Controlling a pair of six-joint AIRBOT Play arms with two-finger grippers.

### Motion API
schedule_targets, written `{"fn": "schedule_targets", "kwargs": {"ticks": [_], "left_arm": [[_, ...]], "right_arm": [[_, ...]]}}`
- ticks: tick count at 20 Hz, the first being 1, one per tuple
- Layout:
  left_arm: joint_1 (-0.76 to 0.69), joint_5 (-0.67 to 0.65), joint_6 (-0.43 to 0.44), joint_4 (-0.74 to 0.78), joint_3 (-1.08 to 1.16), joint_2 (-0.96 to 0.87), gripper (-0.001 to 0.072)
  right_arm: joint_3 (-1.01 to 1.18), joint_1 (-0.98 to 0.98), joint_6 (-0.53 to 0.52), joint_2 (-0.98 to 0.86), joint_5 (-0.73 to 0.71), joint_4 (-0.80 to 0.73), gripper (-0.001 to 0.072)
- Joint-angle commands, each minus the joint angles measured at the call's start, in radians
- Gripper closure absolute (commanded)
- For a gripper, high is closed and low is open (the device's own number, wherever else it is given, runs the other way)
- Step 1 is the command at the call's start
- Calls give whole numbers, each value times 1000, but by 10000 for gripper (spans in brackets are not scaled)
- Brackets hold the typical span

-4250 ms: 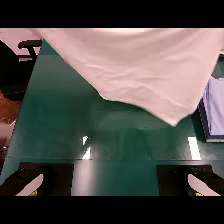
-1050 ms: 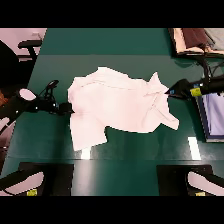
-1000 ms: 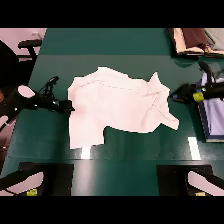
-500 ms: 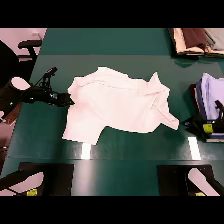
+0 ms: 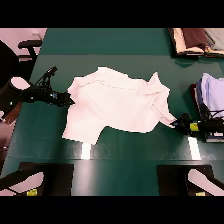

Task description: Fold the shirts.

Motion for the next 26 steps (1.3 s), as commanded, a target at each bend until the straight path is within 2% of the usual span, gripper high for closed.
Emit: {"fn": "schedule_targets", "kwargs": {"ticks": [1,3,6,10,15,21,24,26], "left_arm": [[0,-5,0,1,2,1,679],[0,-17,0,0,2,2,680],[1,-36,-1,3,9,69,681],[56,-92,-31,10,166,274,680],[111,-46,-65,10,573,477,680],[111,0,-154,33,1067,505,681],[111,41,-172,69,1166,505,681],[111,-6,-225,115,1150,498,681]], "right_arm": [[51,71,0,-26,-67,2,578],[86,89,0,-24,-64,2,699],[166,126,-11,-11,39,2,694],[420,146,-26,145,148,3,695],[888,114,-23,312,104,2,695],[1295,-73,-22,360,173,2,696],[1439,-188,1,330,266,3,697],[1535,-220,34,271,345,3,697]]}}
